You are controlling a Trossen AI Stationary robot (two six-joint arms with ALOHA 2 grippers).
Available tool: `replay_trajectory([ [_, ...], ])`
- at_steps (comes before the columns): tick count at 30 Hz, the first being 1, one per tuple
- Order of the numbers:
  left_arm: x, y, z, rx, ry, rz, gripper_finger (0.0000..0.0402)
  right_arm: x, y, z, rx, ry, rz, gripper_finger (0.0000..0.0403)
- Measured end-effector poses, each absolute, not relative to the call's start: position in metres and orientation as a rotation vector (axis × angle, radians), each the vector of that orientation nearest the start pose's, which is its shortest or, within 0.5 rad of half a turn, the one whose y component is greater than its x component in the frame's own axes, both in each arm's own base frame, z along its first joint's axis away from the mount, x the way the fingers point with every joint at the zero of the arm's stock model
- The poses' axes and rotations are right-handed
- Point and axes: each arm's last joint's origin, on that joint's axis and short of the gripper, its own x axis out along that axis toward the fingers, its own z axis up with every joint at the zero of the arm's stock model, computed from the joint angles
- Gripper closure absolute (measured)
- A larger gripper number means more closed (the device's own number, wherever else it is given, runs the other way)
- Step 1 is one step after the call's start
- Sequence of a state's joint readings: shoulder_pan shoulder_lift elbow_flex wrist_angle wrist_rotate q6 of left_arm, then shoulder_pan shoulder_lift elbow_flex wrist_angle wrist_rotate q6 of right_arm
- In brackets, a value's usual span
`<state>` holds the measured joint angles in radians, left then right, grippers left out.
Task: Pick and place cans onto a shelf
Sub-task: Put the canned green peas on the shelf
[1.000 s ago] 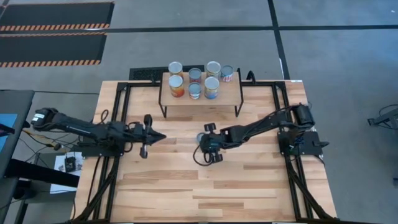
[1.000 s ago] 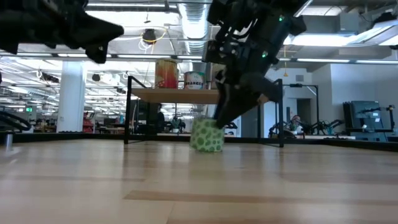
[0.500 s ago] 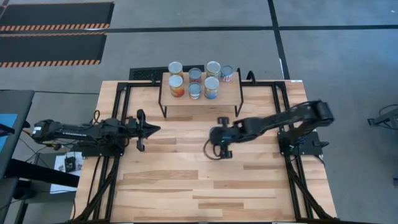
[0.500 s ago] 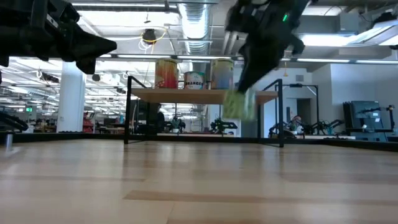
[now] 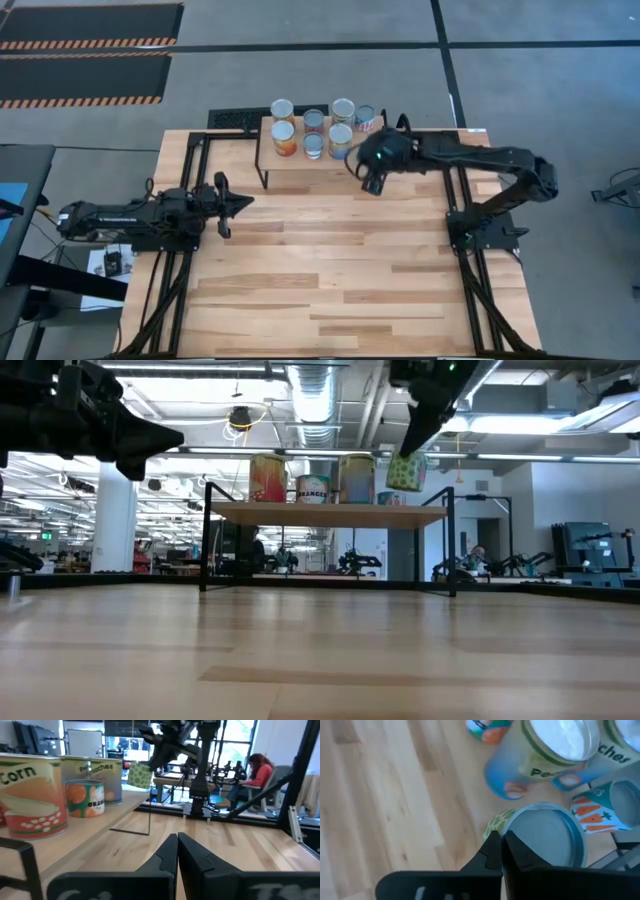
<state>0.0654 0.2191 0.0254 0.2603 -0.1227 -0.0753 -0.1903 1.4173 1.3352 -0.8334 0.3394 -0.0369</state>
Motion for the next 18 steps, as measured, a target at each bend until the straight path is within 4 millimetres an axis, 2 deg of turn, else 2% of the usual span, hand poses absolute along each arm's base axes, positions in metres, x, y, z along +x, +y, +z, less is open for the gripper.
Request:
replay_trajectory([
  [5, 0.108, 0.012, 0.179, -0.077, -0.078, 0.206, 0.0401, 0.275, -0.099, 0.324, -0.061, 0.966, -0.475, 0.0395],
  [9, 0.106, 0.012, 0.180, -0.078, -0.085, 0.205, 0.0401, 0.278, -0.117, 0.312, -0.068, 1.018, -0.486, 0.0393],
  [18, 0.106, 0.012, 0.179, -0.078, -0.080, 0.210, 0.0401, 0.282, -0.129, 0.314, -0.074, 0.961, -0.491, 0.0382],
])
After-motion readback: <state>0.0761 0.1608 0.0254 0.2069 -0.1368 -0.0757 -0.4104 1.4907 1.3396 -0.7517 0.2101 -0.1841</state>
